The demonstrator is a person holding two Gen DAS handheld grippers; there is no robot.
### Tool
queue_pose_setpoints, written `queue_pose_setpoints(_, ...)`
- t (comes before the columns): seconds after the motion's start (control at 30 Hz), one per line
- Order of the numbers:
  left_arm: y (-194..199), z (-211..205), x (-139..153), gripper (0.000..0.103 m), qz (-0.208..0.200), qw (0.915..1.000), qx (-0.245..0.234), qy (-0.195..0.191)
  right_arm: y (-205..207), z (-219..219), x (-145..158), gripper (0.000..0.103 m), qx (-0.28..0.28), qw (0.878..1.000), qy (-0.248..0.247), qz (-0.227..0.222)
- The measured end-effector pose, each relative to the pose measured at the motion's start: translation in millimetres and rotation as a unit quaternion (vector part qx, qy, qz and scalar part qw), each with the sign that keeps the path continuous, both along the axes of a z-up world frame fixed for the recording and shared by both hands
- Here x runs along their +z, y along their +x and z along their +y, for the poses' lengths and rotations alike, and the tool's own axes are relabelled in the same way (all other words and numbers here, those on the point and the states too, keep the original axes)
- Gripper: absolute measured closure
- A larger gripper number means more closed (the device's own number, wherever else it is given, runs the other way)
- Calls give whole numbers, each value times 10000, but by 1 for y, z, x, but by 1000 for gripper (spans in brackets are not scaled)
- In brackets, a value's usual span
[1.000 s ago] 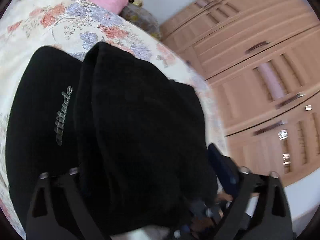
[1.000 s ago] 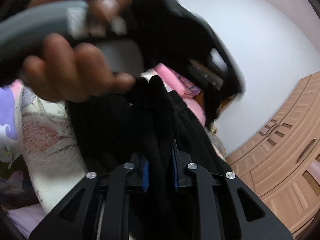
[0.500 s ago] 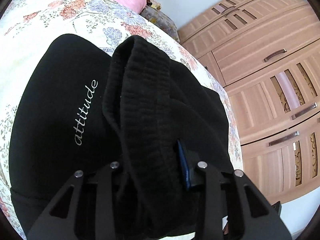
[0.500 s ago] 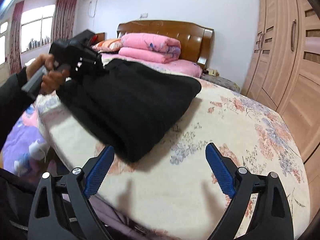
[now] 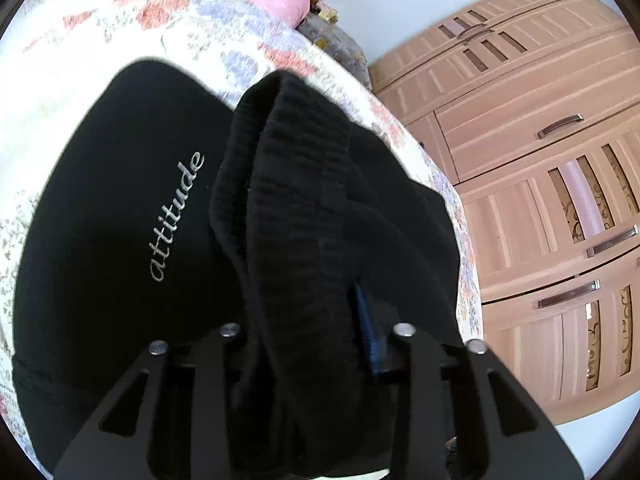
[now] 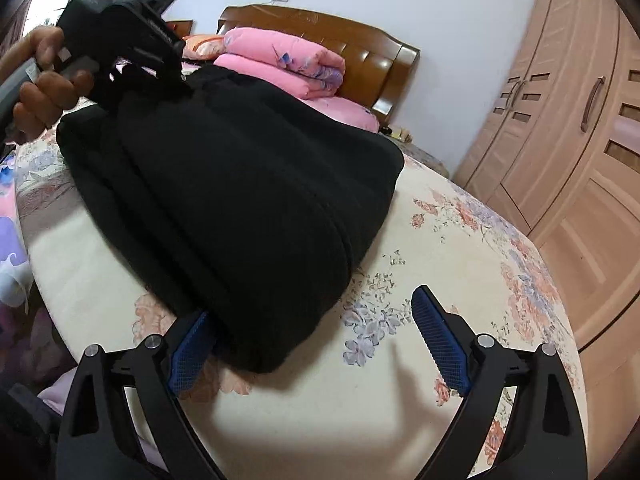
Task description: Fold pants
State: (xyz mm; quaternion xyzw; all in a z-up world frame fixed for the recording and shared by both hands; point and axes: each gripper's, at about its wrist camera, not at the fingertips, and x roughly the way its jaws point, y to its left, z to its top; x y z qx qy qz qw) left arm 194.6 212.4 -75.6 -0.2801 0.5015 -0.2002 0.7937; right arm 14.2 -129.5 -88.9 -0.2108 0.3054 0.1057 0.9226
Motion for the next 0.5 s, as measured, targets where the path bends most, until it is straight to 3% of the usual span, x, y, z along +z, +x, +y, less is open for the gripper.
queue_pose_setpoints(0.17,-19,-3,80,80,-941,9948,-291,264,-6,6,7,14,-212,9976,-535,-391)
queue_pose_setpoints(0.27,-38,19,116,80,-1397,9890,-216,442,-12,15,16,14,-80,9956,-680,-642)
queue_pose_setpoints(0.33,-46,47,104,80,-1335,9898,47,489,-13,27,12,14,76,9936,-894,-692)
queue_pose_setpoints(0.4,-45,66,72,80,-996,9935,259,486,-9,34,1,14,139,9920,-1128,-548)
queue_pose_setpoints(0.47,-40,88,13,79,-325,9979,495,269,-8,32,-2,13,158,9925,-1090,-525)
queue_pose_setpoints(0.5,-43,98,-13,78,-262,9978,594,-126,-7,31,-1,13,165,9932,-1051,-476)
